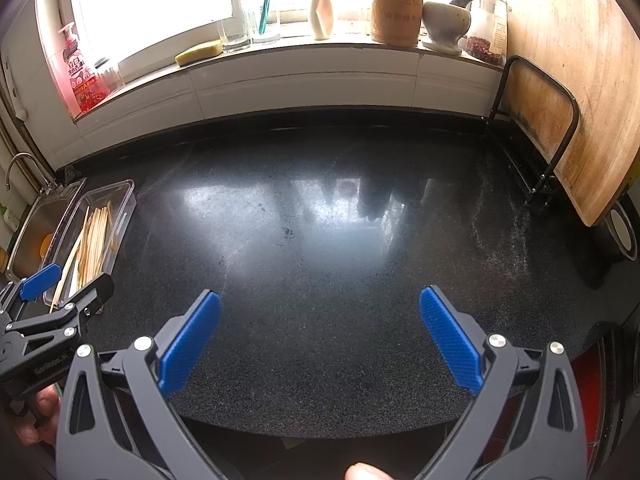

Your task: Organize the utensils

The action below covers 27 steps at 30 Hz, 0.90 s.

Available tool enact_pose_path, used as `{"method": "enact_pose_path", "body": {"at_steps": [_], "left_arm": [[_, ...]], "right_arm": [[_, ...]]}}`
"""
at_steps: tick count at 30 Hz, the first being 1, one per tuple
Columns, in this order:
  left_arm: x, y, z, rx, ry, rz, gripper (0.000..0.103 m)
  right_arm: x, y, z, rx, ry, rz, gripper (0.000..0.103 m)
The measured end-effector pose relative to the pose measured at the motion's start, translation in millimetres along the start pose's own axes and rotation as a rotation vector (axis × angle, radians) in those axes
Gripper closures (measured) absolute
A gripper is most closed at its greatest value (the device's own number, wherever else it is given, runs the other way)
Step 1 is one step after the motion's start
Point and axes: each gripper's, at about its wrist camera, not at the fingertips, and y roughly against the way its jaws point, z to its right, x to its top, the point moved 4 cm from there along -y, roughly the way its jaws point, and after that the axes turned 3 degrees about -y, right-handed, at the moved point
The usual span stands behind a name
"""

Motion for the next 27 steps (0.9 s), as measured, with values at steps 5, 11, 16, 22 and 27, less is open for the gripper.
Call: {"method": "enact_pose_path", "body": {"at_steps": [5, 11, 16, 22, 27], "left_arm": [[-3, -2, 2, 0.036, 0.004, -0.008, 0.006], [-1, 12, 4, 0.017, -0.002, 0.075, 0.006], [3, 17, 6, 0.022, -0.003, 0.091, 0.006], [5, 18, 4, 0.077, -0.005, 0.087, 0.006], [3, 14, 3, 0.057, 0.002, 0.060, 0.006]], "right_arm": [[1, -1, 2, 0.002, -0.001, 0.000, 0.006], [0, -1, 4, 0.004, -0.005, -0.001, 0.006], [1, -1, 5, 0.007, -0.003, 0.000, 0.006], [1, -1, 7, 0.011, -0.008, -0.002, 0.006], [-1, -1, 7, 0.009, -0.014, -0.003, 0.006]]}}
